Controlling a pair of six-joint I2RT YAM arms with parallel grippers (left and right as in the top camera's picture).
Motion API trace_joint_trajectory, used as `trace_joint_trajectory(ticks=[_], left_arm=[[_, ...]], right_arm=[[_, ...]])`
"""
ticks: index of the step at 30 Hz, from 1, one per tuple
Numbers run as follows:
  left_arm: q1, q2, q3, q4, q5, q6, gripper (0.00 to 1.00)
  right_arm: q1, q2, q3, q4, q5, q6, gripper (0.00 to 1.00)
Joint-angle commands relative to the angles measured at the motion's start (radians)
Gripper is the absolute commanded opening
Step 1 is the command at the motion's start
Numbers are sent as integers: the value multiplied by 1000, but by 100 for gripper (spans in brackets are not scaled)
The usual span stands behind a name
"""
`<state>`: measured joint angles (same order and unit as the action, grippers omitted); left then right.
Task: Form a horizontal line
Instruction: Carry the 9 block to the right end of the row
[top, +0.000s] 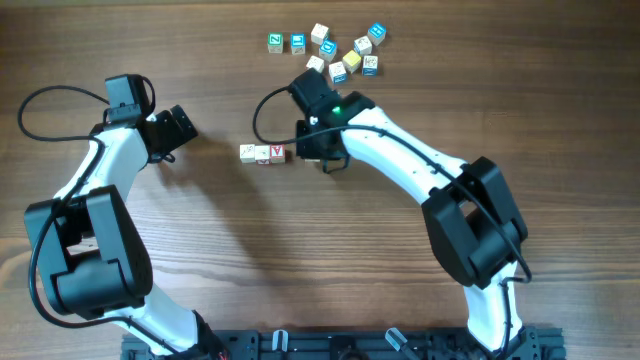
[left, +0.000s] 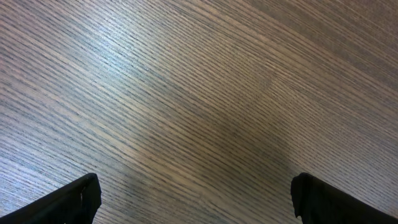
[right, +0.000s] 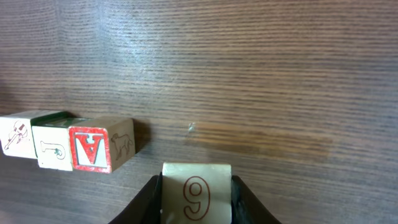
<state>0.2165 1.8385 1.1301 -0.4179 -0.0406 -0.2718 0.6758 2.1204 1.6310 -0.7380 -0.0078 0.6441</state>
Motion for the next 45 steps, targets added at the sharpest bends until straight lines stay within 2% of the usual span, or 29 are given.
trace_joint_trajectory(ticks=[1,9,19,21,25,29,31,40,45], left_arm=[[3,7,-5,3,-13,2,100],[3,7,-5,3,-13,2,100],[3,7,-5,3,-13,2,100],[3,7,-5,3,-13,2,100],[3,7,-5,3,-13,2,100],[3,7,-5,3,-13,2,100],[3,7,-5,3,-13,2,100],[3,7,-5,3,-13,2,100],[3,7,-5,3,-13,2,100]], right_arm=[[35,1,-4,28,129,22,15],[45,42,-4,82,127,39,24],[45,70,-4,97,117,40,26],[45,70,-4,104,117,39,31],[45,89,-4,106,116,40,31],[45,89,-4,117,113,40,43],[45,89,-4,117,113,41,45],[27,89,-4,257,218,41,45],[-35,89,-4,234,213,79,44]])
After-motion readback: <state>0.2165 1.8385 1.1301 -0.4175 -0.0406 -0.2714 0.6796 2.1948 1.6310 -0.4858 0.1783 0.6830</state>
